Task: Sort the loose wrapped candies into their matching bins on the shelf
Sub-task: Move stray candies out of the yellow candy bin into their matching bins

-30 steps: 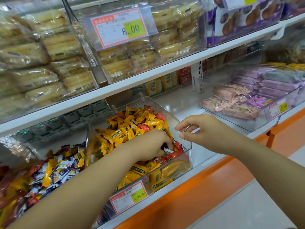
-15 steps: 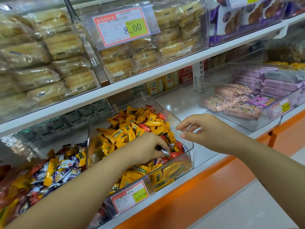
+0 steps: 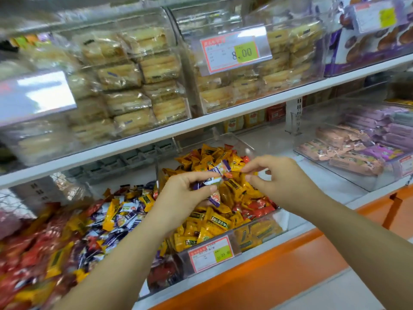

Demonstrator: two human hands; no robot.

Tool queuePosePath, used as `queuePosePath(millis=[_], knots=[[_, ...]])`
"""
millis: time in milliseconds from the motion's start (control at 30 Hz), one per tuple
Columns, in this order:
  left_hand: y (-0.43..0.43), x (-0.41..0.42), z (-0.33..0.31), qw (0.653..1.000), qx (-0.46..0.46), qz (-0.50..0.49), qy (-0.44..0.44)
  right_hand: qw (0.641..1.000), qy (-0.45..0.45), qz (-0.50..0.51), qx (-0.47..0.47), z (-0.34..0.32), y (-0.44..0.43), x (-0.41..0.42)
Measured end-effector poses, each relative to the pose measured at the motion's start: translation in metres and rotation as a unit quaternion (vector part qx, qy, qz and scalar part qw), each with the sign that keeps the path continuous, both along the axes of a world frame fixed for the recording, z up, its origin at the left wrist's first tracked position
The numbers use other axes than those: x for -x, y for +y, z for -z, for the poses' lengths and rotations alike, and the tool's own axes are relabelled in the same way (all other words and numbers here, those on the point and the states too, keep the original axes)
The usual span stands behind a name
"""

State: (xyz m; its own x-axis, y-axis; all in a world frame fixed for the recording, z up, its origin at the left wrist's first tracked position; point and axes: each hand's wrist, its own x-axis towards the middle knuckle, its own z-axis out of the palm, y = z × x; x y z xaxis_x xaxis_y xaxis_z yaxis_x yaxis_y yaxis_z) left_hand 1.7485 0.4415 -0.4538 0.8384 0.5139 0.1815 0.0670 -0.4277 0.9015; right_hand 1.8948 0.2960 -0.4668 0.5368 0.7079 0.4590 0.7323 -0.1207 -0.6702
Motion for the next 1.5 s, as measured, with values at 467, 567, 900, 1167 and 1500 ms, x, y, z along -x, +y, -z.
queuePosePath(millis=[467,567,900,1167,1500], knots=[[0.083,0.142,-0.001,0.960,-0.120,-0.240,0.080,0.983,0.010,-0.145,0.108,-0.016,0.071,0.084],[0.081,0.141,-0.006,0.961,-0.155,-0.213,0.084,0.986,0.005,-0.131,0.100,-0.017,0.066,0.074],[0.021,0.040,-0.003,0.978,-0.197,-0.027,0.059,0.998,0.029,-0.051,0.037,-0.006,0.009,0.006],[-0.018,-0.046,0.009,0.940,-0.275,0.121,0.160,1.000,0.026,-0.007,0.016,0.006,-0.025,-0.038],[-0.018,-0.085,0.020,0.870,-0.310,0.222,0.313,0.997,0.053,-0.031,0.037,0.017,-0.040,-0.051]])
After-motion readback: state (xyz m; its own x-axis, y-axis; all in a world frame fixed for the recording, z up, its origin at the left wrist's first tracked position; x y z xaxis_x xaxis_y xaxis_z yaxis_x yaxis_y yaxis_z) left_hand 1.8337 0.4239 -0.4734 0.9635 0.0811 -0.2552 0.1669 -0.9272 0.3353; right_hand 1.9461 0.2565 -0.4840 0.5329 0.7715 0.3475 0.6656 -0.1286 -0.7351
